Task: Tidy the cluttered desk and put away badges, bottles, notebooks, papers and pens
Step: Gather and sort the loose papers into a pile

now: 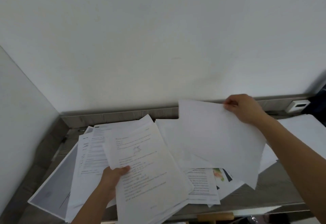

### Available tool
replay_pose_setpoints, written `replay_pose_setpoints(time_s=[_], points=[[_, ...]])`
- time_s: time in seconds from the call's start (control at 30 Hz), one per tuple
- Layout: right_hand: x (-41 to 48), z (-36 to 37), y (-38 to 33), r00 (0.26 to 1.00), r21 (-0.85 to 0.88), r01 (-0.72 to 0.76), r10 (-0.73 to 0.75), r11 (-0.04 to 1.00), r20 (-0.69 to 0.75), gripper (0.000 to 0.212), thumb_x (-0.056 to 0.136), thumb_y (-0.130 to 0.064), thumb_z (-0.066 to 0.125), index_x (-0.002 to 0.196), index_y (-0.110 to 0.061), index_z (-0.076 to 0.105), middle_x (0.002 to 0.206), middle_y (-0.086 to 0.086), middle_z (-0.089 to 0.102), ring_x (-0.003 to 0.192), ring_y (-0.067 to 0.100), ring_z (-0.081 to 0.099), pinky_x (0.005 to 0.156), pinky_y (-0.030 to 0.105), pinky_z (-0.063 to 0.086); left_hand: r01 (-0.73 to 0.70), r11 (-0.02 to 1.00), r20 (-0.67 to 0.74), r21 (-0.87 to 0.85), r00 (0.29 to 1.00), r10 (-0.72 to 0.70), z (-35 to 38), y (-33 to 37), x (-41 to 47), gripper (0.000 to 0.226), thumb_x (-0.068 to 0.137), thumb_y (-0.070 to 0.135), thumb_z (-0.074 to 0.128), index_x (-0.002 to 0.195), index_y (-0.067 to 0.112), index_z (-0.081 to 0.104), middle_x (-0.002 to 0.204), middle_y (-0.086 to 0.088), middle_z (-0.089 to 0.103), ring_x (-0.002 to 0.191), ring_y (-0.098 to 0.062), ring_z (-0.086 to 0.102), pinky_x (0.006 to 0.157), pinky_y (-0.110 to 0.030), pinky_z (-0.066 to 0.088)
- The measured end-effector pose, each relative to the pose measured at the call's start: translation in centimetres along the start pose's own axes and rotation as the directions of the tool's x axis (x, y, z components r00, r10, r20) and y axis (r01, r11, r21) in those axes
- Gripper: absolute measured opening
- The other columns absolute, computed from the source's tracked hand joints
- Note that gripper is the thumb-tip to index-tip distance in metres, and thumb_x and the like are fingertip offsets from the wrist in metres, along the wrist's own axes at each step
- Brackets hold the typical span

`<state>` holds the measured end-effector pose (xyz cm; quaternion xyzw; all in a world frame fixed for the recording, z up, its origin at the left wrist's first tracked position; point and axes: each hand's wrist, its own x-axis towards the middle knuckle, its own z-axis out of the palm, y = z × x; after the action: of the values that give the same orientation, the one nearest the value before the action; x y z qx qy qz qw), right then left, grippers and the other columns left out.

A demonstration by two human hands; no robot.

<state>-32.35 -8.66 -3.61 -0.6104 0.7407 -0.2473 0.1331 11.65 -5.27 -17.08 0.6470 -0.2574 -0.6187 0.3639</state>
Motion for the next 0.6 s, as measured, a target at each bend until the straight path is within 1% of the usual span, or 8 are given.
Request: replay_pose_setpoints(time_s=[0.07, 0.13, 0.27, 0.37, 0.4, 0.5, 0.53, 0.6], points=[[0.9, -0.6, -1.2, 0.996, 0.173, 0.063, -0.072, 0.983, 0.049, 0.008, 0.090, -0.011, 0.066, 0.086, -0.016, 0.070, 0.079, -0.007, 0.067, 0.073, 0.009, 0.060, 0.069, 0.026, 0.044, -0.005, 1.000, 0.004, -0.003, 1.000, 0.005, 0.0, 0.0, 0.0, 0.022, 0.082, -0.004, 0.068, 0.104, -0.002, 0.066, 0.099, -0.024, 0.070, 0.088, -0.042, 0.068, 0.069, -0.044, 0.056], [1.8, 0.5, -1.9, 0.988, 0.199, 0.090, -0.112, 0.976, 0.103, 0.010, 0.090, -0.009, 0.067, 0.084, -0.016, 0.069, 0.079, -0.004, 0.068, 0.072, 0.012, 0.061, 0.070, 0.024, 0.046, -0.015, 1.000, 0.006, -0.004, 1.000, 0.015, 0.0, -0.1, -0.1, 0.021, 0.082, -0.004, 0.068, 0.103, -0.002, 0.066, 0.098, -0.023, 0.071, 0.088, -0.041, 0.068, 0.069, -0.044, 0.056], [3.4, 7.1, -1.4, 0.952, 0.006, 0.090, -0.088, 0.996, 0.294, 0.018, 0.090, -0.018, 0.065, 0.078, -0.030, 0.062, 0.087, -0.008, 0.066, 0.092, 0.021, 0.065, 0.081, 0.035, 0.050, -0.014, 1.000, -0.014, -0.006, 1.000, 0.014, -0.3, -0.6, -0.1, 0.019, 0.082, -0.003, 0.069, 0.101, 0.000, 0.067, 0.097, -0.023, 0.072, 0.088, -0.042, 0.068, 0.074, -0.049, 0.056], [4.1, 11.2, -0.4, 0.911, -0.131, 0.088, -0.027, 0.987, 0.412, 0.004, 0.093, -0.031, 0.060, 0.094, -0.033, 0.057, 0.117, -0.007, 0.061, 0.103, 0.015, 0.055, 0.085, 0.032, 0.044, -0.012, 1.000, -0.018, 0.011, 1.000, 0.013, -0.4, -0.8, -0.2, 0.022, 0.081, -0.002, 0.070, 0.103, 0.000, 0.068, 0.098, -0.021, 0.073, 0.088, -0.042, 0.069, 0.079, -0.056, 0.056], [4.2, 12.0, -0.1, 0.896, -0.179, 0.086, 0.003, 0.980, 0.444, 0.015, 0.091, -0.036, 0.064, 0.104, -0.033, 0.056, 0.127, -0.004, 0.057, 0.105, 0.015, 0.052, 0.086, 0.032, 0.043, -0.017, 1.000, -0.019, 0.018, 1.000, 0.017, -0.4, -0.8, -0.3, 0.023, 0.081, -0.001, 0.070, 0.104, 0.000, 0.068, 0.097, -0.021, 0.073, 0.088, -0.042, 0.069, 0.077, -0.053, 0.057], [4.4, 13.2, 0.1, 0.850, -0.328, 0.112, 0.080, 0.938, 0.520, 0.077, 0.070, -0.052, 0.080, 0.136, -0.032, 0.045, 0.143, 0.002, 0.042, 0.127, 0.024, 0.043, 0.100, 0.039, 0.042, -0.023, 0.999, -0.021, 0.024, 1.000, 0.024, -0.3, -0.8, -0.4, 0.024, 0.081, -0.001, 0.070, 0.106, 0.000, 0.067, 0.097, -0.020, 0.073, 0.088, -0.041, 0.070, 0.074, -0.050, 0.058], [4.4, 13.1, 0.0, 0.844, -0.374, 0.126, 0.099, 0.919, 0.527, 0.091, 0.065, -0.056, 0.082, 0.141, -0.031, 0.040, 0.144, 0.003, 0.041, 0.130, 0.027, 0.042, 0.103, 0.042, 0.041, -0.023, 0.999, -0.014, 0.032, 1.000, 0.024, -0.3, -0.7, -0.4, 0.026, 0.081, -0.001, 0.070, 0.106, 0.000, 0.067, 0.097, -0.020, 0.073, 0.089, -0.041, 0.070, 0.077, -0.053, 0.057], [4.7, 12.7, -0.3, 0.840, -0.432, 0.154, 0.112, 0.889, 0.531, 0.102, 0.059, -0.061, 0.083, 0.144, -0.028, 0.037, 0.140, 0.006, 0.047, 0.126, 0.030, 0.047, 0.101, 0.044, 0.044, -0.018, 0.999, -0.010, 0.042, 1.000, 0.018, -0.3, -0.6, -0.4, 0.026, 0.081, -0.001, 0.070, 0.107, 0.001, 0.066, 0.098, -0.020, 0.073, 0.089, -0.041, 0.070, 0.080, -0.055, 0.056]])
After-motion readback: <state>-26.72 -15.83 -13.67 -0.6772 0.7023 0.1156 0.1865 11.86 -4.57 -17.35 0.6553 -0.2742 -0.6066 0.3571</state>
